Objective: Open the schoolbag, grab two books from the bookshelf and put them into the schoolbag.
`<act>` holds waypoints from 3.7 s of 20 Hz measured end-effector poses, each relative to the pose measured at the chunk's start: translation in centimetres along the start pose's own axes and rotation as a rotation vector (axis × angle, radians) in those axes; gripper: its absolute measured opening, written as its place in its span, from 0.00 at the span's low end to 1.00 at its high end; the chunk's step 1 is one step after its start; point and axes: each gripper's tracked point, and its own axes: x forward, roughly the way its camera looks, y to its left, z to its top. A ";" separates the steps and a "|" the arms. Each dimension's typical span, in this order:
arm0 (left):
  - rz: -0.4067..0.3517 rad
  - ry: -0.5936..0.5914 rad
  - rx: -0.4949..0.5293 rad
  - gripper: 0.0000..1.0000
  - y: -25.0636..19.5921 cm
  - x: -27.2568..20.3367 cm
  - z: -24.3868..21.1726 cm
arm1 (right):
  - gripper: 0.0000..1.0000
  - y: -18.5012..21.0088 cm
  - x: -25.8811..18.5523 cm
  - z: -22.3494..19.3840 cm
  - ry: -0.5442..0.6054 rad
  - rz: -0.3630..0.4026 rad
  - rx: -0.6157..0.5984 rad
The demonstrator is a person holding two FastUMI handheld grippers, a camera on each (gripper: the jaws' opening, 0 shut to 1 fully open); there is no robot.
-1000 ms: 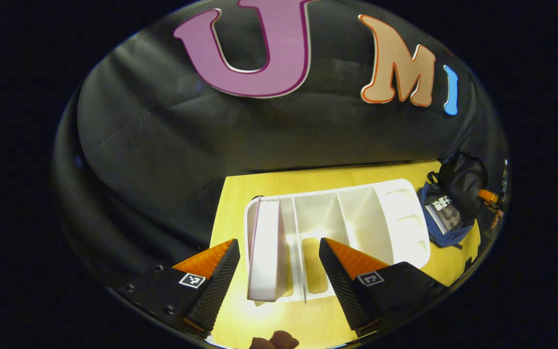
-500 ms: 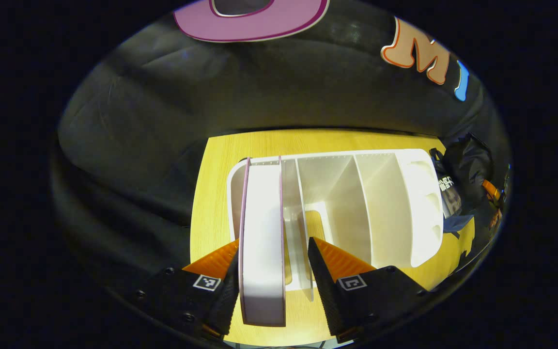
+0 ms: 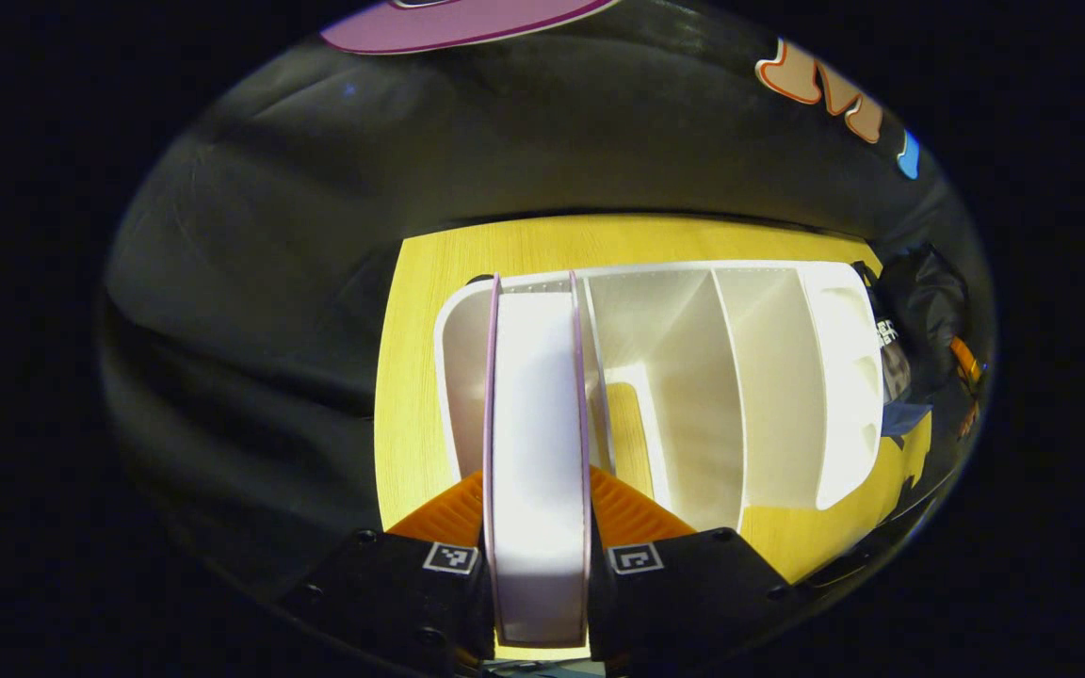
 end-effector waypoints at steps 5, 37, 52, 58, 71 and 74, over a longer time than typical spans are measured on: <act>0.011 -0.017 0.033 0.34 0.5 -1.9 1.1 | 0.03 -0.1 -0.1 0.1 -0.003 -0.007 0.003; -0.693 -0.456 -0.647 0.34 -9.6 -13.3 8.5 | 0.03 -0.4 -0.7 0.6 -0.014 -0.021 0.004; -0.882 -0.242 -0.553 0.34 -33.2 -4.4 13.0 | 0.03 -0.4 -1.2 1.2 -0.021 0.016 -0.008; -0.892 -0.120 -0.579 0.36 -40.5 0.5 12.0 | 0.04 -0.6 -1.2 1.5 -0.022 0.045 0.006; -0.953 -0.024 -0.710 0.34 -51.8 6.0 12.0 | 0.03 0.1 -1.9 2.6 -0.054 0.125 -0.008; -0.967 -0.016 -0.714 0.34 -53.9 6.8 11.8 | 0.03 0.4 -2.0 3.1 -0.062 0.152 -0.015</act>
